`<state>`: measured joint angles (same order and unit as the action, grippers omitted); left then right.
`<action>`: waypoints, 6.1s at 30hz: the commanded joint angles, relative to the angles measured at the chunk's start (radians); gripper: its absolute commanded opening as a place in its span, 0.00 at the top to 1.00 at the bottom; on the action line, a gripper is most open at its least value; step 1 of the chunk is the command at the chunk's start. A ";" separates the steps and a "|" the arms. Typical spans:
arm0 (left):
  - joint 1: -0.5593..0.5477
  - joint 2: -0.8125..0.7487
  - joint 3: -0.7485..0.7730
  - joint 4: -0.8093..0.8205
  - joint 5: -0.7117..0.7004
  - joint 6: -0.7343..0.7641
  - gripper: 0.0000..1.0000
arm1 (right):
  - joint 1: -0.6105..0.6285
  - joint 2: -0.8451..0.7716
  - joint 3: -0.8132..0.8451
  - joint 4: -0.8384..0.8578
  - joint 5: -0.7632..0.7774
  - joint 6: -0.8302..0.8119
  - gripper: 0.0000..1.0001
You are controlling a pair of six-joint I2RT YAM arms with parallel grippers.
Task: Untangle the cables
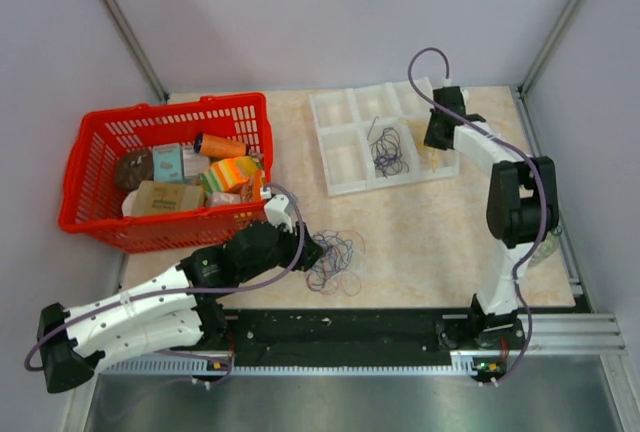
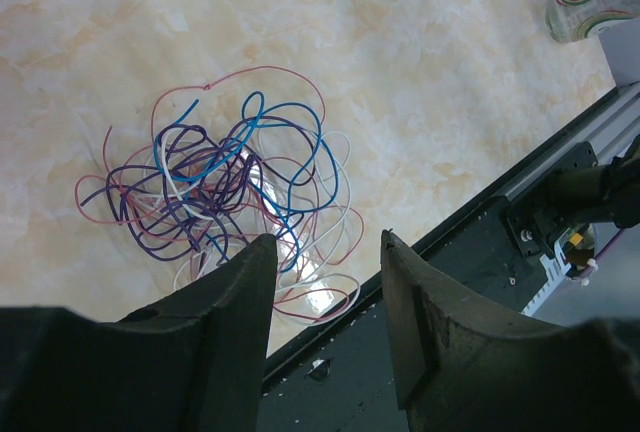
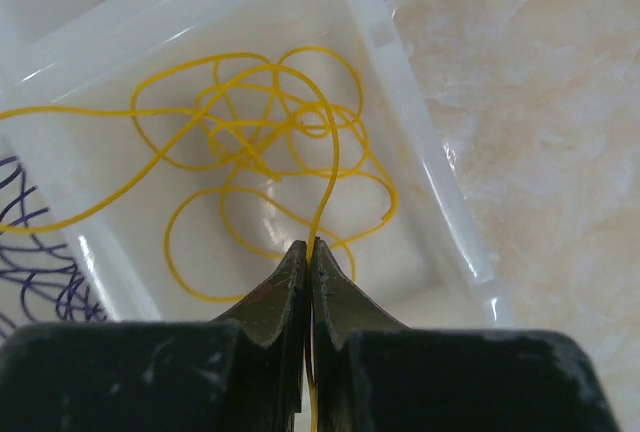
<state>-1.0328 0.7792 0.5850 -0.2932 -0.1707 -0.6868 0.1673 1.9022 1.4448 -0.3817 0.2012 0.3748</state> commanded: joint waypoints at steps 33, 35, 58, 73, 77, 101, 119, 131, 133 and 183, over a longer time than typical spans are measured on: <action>0.004 0.034 -0.008 0.000 -0.159 -0.077 0.43 | 0.139 -0.299 -0.036 -0.270 0.031 -0.091 0.48; 0.000 0.025 -0.010 -0.038 -0.180 -0.106 0.39 | 0.188 -0.414 -0.204 -0.148 -0.176 -0.032 0.48; 0.027 0.213 -0.108 0.125 -0.121 -0.207 0.46 | 0.641 -0.470 -0.728 0.527 -0.491 -0.134 0.64; 0.027 0.046 -0.191 0.032 -0.170 -0.223 0.46 | 0.673 -0.535 -0.656 0.345 -0.367 -0.171 0.52; 0.030 0.043 -0.200 0.031 -0.188 -0.214 0.46 | 0.673 -0.497 -0.644 0.372 -0.427 -0.198 0.52; 0.088 0.477 -0.093 0.148 -0.151 -0.154 0.47 | 0.675 -0.682 -0.683 0.345 -0.523 -0.034 1.00; 0.082 0.286 -0.195 0.144 -0.151 -0.149 0.83 | 0.675 -1.058 0.113 -0.054 -0.002 -0.207 1.00; 0.082 0.239 -0.186 0.100 -0.176 -0.138 0.84 | 0.675 -1.071 0.480 -0.014 0.057 -0.323 1.00; 0.082 0.221 -0.194 0.091 -0.174 -0.148 0.87 | 0.675 -1.054 0.491 0.032 0.014 -0.323 1.00; -0.068 -0.127 -0.016 0.201 0.028 0.205 0.34 | 0.675 -0.985 0.250 0.201 0.023 -0.345 1.00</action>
<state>-1.0138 0.6090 0.4633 -0.2142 -0.1612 -0.6106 0.8356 0.8715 1.7813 -0.0898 0.3439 -0.1810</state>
